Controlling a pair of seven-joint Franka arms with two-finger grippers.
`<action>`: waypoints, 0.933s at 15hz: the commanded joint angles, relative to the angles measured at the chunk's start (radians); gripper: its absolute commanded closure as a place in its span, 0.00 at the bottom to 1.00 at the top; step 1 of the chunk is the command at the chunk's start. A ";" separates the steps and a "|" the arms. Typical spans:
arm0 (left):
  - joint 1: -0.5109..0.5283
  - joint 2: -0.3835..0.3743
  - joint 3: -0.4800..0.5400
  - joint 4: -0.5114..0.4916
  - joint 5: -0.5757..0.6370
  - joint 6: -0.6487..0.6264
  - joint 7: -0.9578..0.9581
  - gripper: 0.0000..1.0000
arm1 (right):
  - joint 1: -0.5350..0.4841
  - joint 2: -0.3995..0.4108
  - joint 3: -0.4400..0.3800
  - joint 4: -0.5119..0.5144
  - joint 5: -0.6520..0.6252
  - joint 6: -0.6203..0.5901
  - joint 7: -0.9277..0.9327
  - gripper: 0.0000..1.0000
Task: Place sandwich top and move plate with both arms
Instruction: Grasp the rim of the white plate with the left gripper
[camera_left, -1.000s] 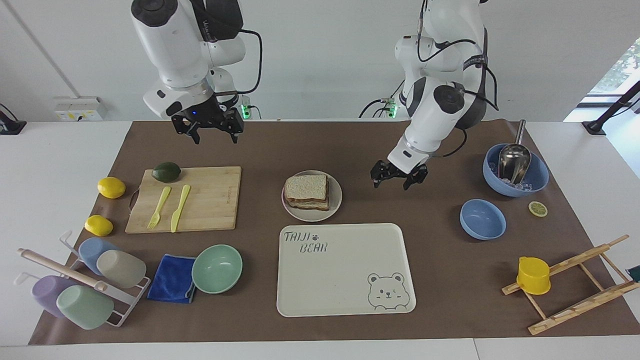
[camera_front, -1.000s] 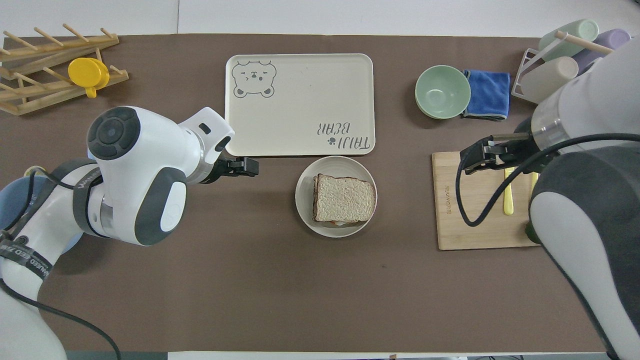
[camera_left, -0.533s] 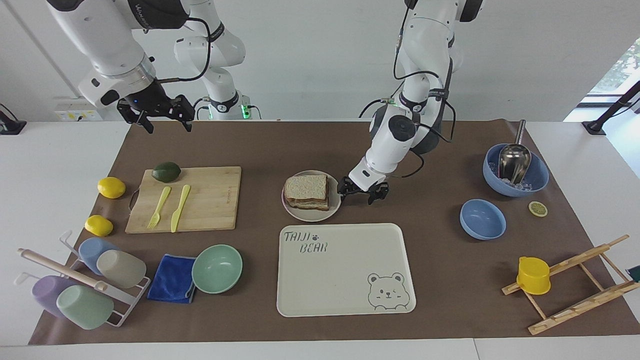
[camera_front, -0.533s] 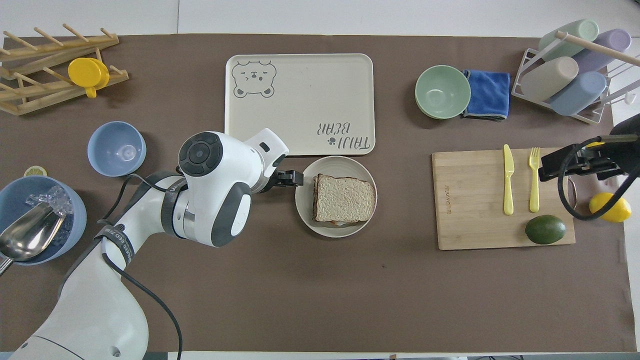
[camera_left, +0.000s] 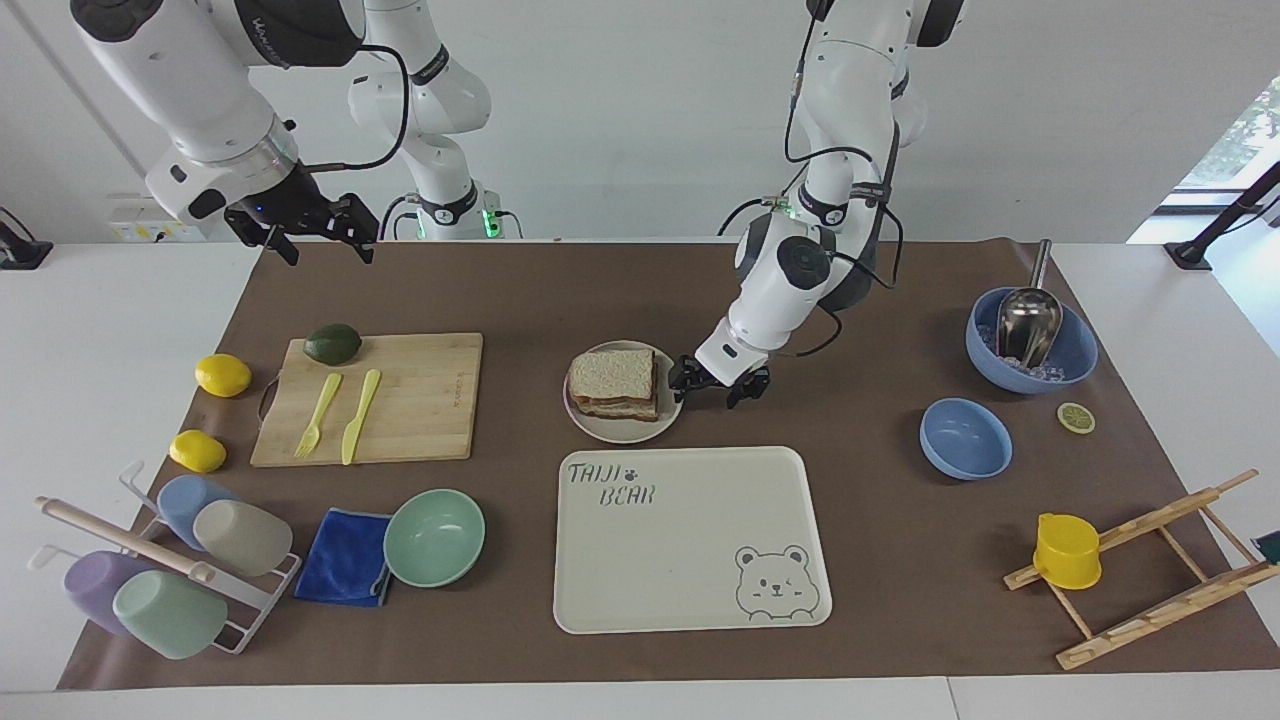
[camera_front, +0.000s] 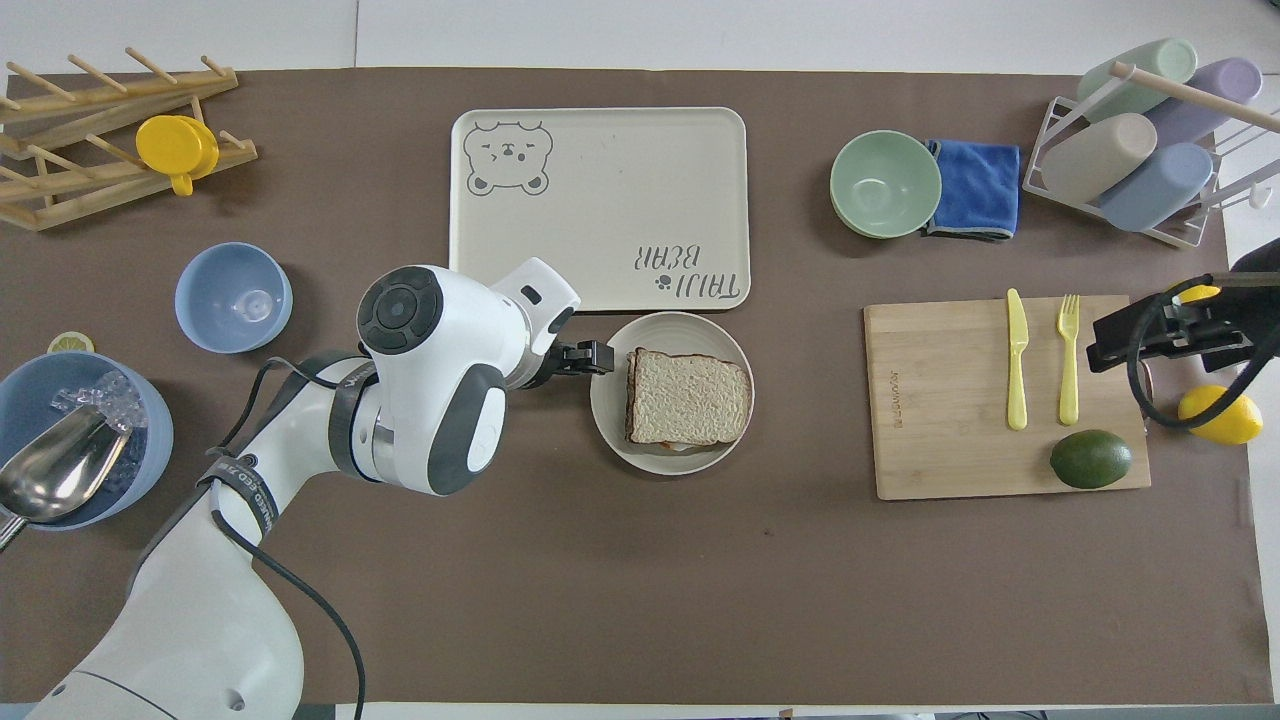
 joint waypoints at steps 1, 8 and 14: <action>-0.030 -0.001 0.014 -0.021 -0.024 0.030 -0.005 0.14 | -0.028 0.046 0.015 0.042 0.001 -0.027 -0.031 0.00; -0.050 -0.001 0.014 -0.022 -0.026 0.032 -0.042 0.34 | -0.040 0.045 0.013 0.044 -0.021 -0.046 -0.074 0.00; -0.068 -0.001 0.014 -0.033 -0.026 0.059 -0.067 0.43 | -0.068 0.042 -0.001 0.036 -0.013 -0.008 -0.109 0.00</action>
